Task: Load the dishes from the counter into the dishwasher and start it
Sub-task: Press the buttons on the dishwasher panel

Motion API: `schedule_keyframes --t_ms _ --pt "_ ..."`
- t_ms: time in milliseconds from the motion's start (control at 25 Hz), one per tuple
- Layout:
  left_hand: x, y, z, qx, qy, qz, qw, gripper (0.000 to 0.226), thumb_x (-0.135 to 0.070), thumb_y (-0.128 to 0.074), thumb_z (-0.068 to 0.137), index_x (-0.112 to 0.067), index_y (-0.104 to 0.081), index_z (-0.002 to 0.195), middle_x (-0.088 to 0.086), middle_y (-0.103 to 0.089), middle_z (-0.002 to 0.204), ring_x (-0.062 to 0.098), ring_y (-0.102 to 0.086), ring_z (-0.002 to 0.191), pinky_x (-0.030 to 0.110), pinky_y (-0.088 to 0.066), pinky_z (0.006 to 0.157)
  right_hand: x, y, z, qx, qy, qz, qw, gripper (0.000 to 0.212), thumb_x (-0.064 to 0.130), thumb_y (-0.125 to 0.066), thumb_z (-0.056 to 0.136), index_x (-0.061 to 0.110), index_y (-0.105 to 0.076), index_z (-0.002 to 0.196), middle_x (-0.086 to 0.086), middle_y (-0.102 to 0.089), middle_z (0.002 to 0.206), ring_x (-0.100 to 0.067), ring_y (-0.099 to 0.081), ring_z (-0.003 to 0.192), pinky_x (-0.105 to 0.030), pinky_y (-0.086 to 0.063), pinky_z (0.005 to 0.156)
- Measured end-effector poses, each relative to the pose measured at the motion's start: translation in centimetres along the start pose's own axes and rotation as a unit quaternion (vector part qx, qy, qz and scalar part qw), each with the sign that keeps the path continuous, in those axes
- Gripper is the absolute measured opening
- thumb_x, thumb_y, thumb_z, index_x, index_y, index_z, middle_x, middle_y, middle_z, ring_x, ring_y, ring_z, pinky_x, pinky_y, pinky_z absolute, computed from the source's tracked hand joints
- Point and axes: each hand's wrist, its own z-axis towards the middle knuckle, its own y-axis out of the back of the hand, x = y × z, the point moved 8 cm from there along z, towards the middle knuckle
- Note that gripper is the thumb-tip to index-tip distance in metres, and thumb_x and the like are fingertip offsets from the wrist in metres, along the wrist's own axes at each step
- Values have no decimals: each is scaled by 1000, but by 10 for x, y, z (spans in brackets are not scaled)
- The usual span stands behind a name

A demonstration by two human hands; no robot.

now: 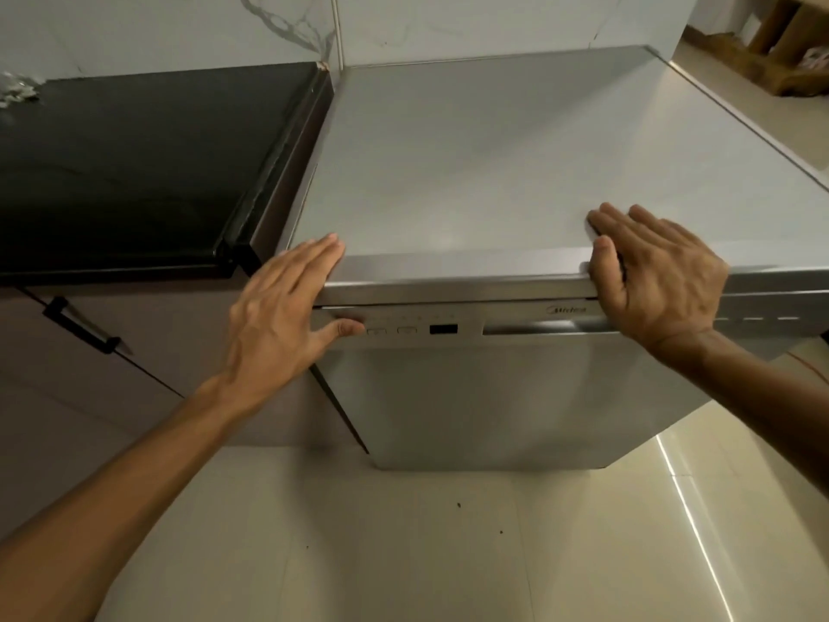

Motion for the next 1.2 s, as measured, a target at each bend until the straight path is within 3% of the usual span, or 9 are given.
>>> schedule_keyframes --t_ms 120,360,1200 --pt "-3 2 -1 3 11 16 1000 107 -67 -68 67 -14 -31 151 5 -35 155 21 -32 142 36 -18 118 -1 -1 -1 -6 0 -1 1000 46 38 -31 102 19 -67 124 -2 -65 128 -25 -57 124 -38 -45 100" --pt "-4 4 -4 6 7 25 1000 112 -56 -82 62 -14 -29 151 6 -35 155 22 -32 142 34 -16 118 -1 0 -3 -16 -8 -1 1000 45 36 -32 102 18 -67 123 -2 -65 128 -24 -56 125 -37 -43 101" --pt "-2 3 -4 1 20 1 1000 110 -53 -84 61 -16 -31 150 4 -36 154 22 -34 141 36 -19 117 -2 -1 -5 -22 -18 2 1000 46 38 -31 102 20 -67 124 -1 -65 127 -23 -56 125 -38 -43 102"
